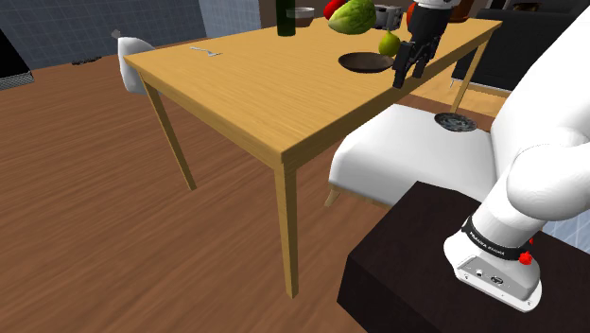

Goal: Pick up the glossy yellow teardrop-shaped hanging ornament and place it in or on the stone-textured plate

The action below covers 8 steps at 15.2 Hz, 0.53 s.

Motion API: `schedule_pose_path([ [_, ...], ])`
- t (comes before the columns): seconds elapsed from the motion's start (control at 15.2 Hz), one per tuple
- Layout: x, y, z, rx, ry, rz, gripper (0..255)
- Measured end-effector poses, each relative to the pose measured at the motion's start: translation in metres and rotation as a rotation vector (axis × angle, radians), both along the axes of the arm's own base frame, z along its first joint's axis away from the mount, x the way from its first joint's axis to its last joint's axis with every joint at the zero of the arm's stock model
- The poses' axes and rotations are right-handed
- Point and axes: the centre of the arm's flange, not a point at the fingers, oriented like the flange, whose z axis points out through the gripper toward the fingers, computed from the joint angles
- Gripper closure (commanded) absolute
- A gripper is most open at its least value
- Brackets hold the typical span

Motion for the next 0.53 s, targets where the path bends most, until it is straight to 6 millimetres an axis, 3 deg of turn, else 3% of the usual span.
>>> schedule_pose_path([
  [0.2, 0.007, -0.012, 0.002, 0.006, -0.008, 0.007, 0],
  [0.53, 0.041, -0.067, 0.015, 0.025, -0.040, 0.034, 0],
])
